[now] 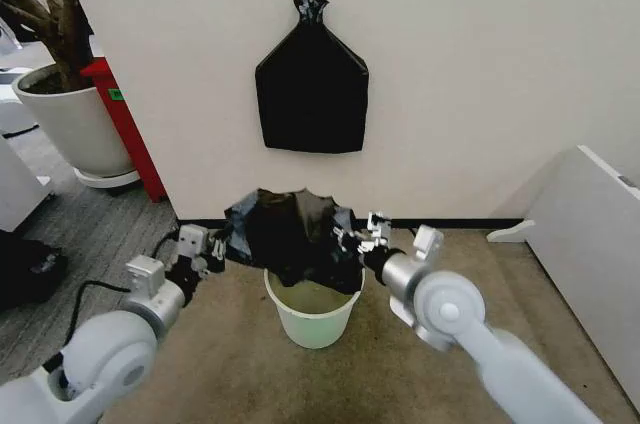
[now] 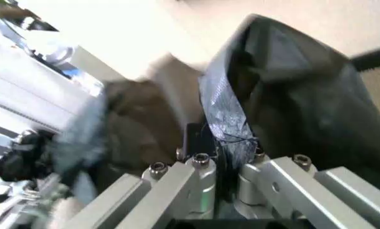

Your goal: Place the garbage bag over the trash bin.

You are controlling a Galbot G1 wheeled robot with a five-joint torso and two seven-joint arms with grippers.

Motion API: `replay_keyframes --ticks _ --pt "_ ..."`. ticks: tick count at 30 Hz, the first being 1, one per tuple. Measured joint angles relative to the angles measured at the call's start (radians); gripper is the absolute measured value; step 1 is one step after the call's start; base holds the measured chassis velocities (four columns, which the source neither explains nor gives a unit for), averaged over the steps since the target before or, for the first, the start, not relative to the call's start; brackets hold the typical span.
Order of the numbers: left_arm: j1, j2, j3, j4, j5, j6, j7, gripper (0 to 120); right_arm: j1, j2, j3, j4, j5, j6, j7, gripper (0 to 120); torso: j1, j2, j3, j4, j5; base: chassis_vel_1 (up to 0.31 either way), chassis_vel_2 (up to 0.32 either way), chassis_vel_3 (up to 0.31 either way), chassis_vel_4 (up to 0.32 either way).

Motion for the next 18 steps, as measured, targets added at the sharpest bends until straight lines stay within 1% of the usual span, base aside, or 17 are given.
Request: replay_keyframes --ticks 2,6,9,13,15,18 --pt "-0.007 0.010 -0.003 -0.033 -0.009 0.004 -0.003 0 0.012 -0.012 0.009 0.065 0.022 0.007 0.024 0 0.000 0.000 0.000 0.0001 0.0000 0.000 0.000 0.000 0.000" --pt "-0.003 0.044 -0.039 -0.087 -0.016 0.008 -0.009 0 0.014 -0.035 0.026 0.180 0.059 0.001 0.052 0 0.000 0.000 0.000 0.0002 0.0003 0.000 0.000 0.000 0.000" --pt "0.006 0.049 -0.044 -0.092 -0.014 0.009 -0.011 0 -0.010 -0.037 0.032 0.197 0.052 -0.013 0.050 0 0.000 0.000 0.000 0.0001 0.0002 0.000 0.000 0.000 0.000" --pt "0.013 0.014 0.008 -0.034 0.008 0.013 -0.014 0 -0.089 -0.004 0.030 0.105 -0.082 -0.028 0.005 0 0.000 0.000 0.000 0.0001 -0.0001 0.000 0.000 0.000 0.000" --pt "0.010 0.006 0.020 -0.024 0.009 0.014 -0.016 0 -0.097 0.002 0.029 0.087 -0.102 -0.028 -0.001 0 0.000 0.000 0.000 0.0002 0.0000 0.000 0.000 0.000 0.000" --pt "-0.004 -0.027 0.070 0.018 0.010 0.018 -0.022 0 -0.120 0.023 0.024 0.017 -0.181 -0.028 -0.020 0 0.000 0.000 0.000 0.0000 0.0000 0.000 0.000 0.000 0.000"
